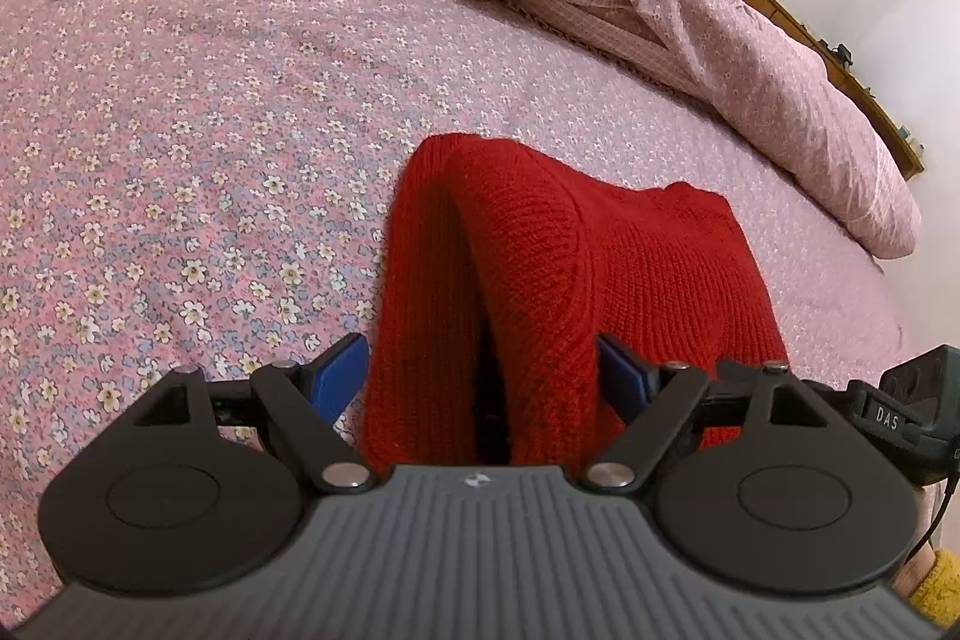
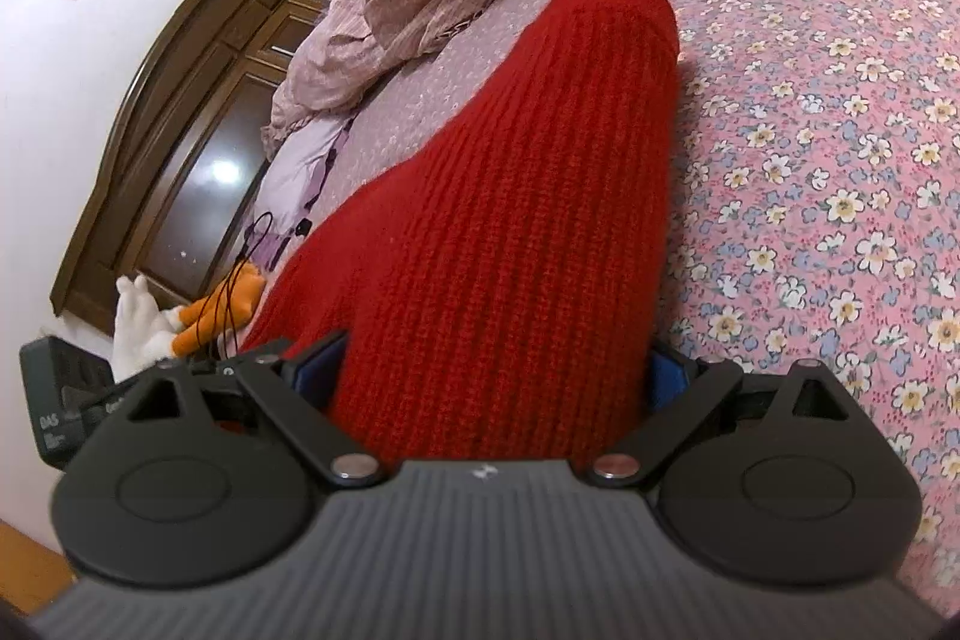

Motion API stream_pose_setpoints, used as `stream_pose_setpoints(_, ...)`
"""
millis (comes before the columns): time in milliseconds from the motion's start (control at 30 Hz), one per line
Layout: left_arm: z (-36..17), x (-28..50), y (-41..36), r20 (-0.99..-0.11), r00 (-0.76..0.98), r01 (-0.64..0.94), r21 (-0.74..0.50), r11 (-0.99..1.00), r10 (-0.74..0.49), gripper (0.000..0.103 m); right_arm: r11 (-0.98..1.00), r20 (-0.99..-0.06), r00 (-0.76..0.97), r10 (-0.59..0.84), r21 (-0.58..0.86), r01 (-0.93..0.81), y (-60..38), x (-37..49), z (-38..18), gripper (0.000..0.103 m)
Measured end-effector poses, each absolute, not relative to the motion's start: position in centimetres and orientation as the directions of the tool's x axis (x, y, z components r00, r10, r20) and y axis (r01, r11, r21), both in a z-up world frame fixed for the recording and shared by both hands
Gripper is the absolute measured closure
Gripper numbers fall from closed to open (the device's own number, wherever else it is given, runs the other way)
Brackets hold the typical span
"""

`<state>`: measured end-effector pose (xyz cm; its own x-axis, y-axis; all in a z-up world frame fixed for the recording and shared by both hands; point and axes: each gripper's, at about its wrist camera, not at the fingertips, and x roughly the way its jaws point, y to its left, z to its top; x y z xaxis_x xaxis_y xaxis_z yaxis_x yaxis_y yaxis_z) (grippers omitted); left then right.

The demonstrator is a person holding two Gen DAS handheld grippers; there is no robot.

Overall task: Fold small clothes
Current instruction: 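Grasp the other side edge of the cardigan with the right gripper and lift, then fold the held side over the cardigan and open the right gripper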

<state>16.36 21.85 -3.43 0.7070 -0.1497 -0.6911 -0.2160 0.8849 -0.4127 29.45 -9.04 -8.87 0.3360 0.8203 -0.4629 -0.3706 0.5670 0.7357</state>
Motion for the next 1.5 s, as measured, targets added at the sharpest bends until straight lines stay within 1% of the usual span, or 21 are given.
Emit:
stream_pose_setpoints(133, -3.5, 16.4, 22.0, -0.690, 0.709, -0.223, -0.414, 0.883, -0.145, 0.018, 0.562, -0.468, 0.315, 0.826, 0.731, -0.387, -8.2, 29.8, -8.7, 0.004)
stream_pose_setpoints(233, -3.6, 16.3, 22.2, -0.691, 0.709, -0.232, -0.416, 0.879, -0.140, 0.018, 0.546, -0.454, 0.307, 0.836, 0.743, -0.388, -7.6, 30.1, -8.7, 0.005)
stream_pose_setpoints(267, -3.6, 16.3, 22.3, -0.691, 0.709, -0.234, -0.415, 0.879, -0.138, 0.018, 0.544, -0.451, 0.308, 0.838, 0.742, -0.392, -7.3, 30.0, -8.7, 0.007)
stream_pose_setpoints(300, -3.6, 16.3, 22.4, -0.690, 0.710, -0.235, -0.417, 0.878, -0.138, 0.018, 0.542, -0.446, 0.314, 0.838, 0.743, -0.392, -7.2, 29.9, -8.6, 0.012)
stream_pose_setpoints(333, -3.6, 16.2, 22.4, -0.690, 0.711, -0.236, -0.419, 0.877, -0.137, 0.018, 0.542, -0.439, 0.327, 0.837, 0.745, -0.388, -7.1, 29.7, -8.6, 0.019)
stream_pose_setpoints(367, -3.6, 16.2, 22.5, -0.689, 0.712, -0.237, -0.421, 0.876, -0.139, 0.018, 0.537, -0.427, 0.338, 0.839, 0.750, -0.386, -7.2, 29.5, -8.5, 0.022)
stream_pose_setpoints(433, -3.6, 16.0, 22.5, -0.686, 0.714, -0.237, -0.423, 0.874, -0.138, 0.018, 0.527, -0.403, 0.358, 0.842, 0.759, -0.383, -7.4, 29.1, -8.1, 0.032)
stream_pose_setpoints(533, -3.4, 15.8, 22.3, -0.681, 0.719, -0.236, -0.425, 0.874, -0.137, 0.018, 0.507, -0.372, 0.376, 0.849, 0.774, -0.379, -7.6, 28.5, -7.0, 0.037)
stream_pose_setpoints(600, -3.1, 15.6, 22.1, -0.676, 0.724, -0.232, -0.427, 0.874, -0.138, 0.018, 0.491, -0.349, 0.384, 0.855, 0.783, -0.381, -7.6, 28.0, -6.0, 0.039)
stream_pose_setpoints(700, -2.3, 15.2, 21.6, -0.666, 0.734, -0.220, -0.424, 0.879, -0.137, 0.018, 0.460, -0.310, 0.394, 0.865, 0.805, -0.376, -7.9, 27.3, -4.9, 0.040)
stream_pose_setpoints(800, -1.6, 14.9, 20.7, -0.660, 0.736, -0.195, -0.423, 0.885, -0.154, 0.018, 0.466, -0.314, 0.409, 0.857, 0.812, -0.352, -8.6, 26.4, -4.1, 0.041)
stream_pose_setpoints(967, -1.0, 14.7, 17.8, -0.652, 0.726, -0.132, -0.444, 0.886, -0.219, 0.018, 0.461, -0.308, 0.435, 0.846, 0.832, -0.308, -11.3, 24.8, -3.6, 0.041)
stream_pose_setpoints(1067, -0.9, 15.1, 15.4, -0.649, 0.713, -0.088, -0.457, 0.885, -0.264, 0.018, 0.476, -0.313, 0.457, 0.832, 0.826, -0.301, -13.4, 23.6, -3.1, 0.041)
stream_pose_setpoints(1333, -0.9, 15.5, 7.9, -0.666, 0.653, 0.048, -0.441, 0.896, -0.362, 0.018, 0.539, -0.351, 0.537, 0.767, 0.806, -0.243, -19.5, 20.3, -2.6, 0.041)
stream_pose_setpoints(1500, -1.6, 15.7, 3.7, -0.685, 0.620, 0.110, -0.407, 0.907, -0.383, 0.018, 0.553, -0.362, 0.584, 0.727, 0.813, -0.184, -22.9, 18.5, -3.5, 0.041)
